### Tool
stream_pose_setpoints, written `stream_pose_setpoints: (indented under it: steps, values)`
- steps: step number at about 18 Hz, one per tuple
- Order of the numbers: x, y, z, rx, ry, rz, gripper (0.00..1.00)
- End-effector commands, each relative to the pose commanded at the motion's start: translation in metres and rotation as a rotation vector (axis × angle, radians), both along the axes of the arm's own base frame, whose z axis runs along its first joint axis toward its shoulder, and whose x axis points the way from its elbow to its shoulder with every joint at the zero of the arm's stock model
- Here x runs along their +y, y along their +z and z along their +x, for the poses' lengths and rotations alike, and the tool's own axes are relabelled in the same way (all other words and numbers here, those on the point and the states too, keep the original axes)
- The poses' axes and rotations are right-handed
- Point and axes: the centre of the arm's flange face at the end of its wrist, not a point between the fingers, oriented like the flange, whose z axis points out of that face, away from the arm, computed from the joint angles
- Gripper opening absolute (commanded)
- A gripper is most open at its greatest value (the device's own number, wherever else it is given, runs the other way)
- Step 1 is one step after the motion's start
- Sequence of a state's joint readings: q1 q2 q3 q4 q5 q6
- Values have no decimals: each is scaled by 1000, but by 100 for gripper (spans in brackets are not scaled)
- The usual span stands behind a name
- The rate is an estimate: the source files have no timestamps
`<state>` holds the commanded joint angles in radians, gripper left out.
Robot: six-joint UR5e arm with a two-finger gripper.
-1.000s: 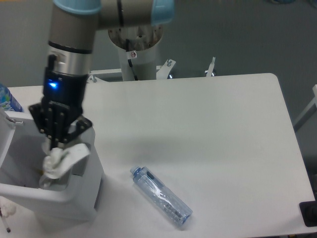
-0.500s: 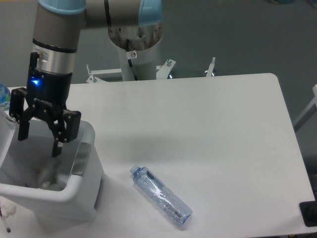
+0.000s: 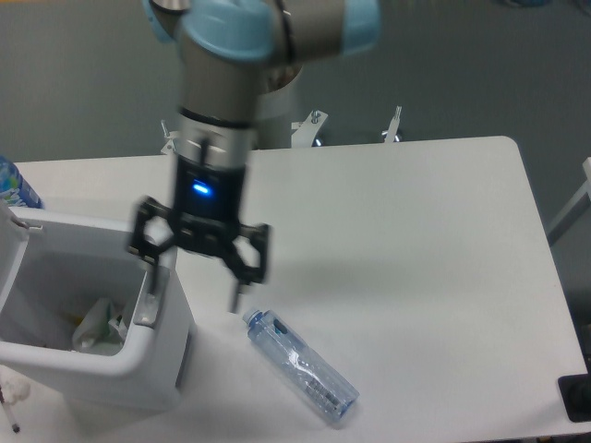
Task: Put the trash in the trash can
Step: 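Move the open gripper back down over the clear water bottle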
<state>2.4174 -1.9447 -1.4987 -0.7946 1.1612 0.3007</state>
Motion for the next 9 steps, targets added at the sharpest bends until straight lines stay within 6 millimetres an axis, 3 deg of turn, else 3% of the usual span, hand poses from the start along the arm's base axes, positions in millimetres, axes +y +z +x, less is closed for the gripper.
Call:
stream_pose_setpoints:
  steps: [2,4,9]
  values:
    - [8,-43,-23,-41,16,-45,100]
    - [10,-70,-41,-56,35,-79,100]
    - [13,-105,-56,-58,60,-144,100]
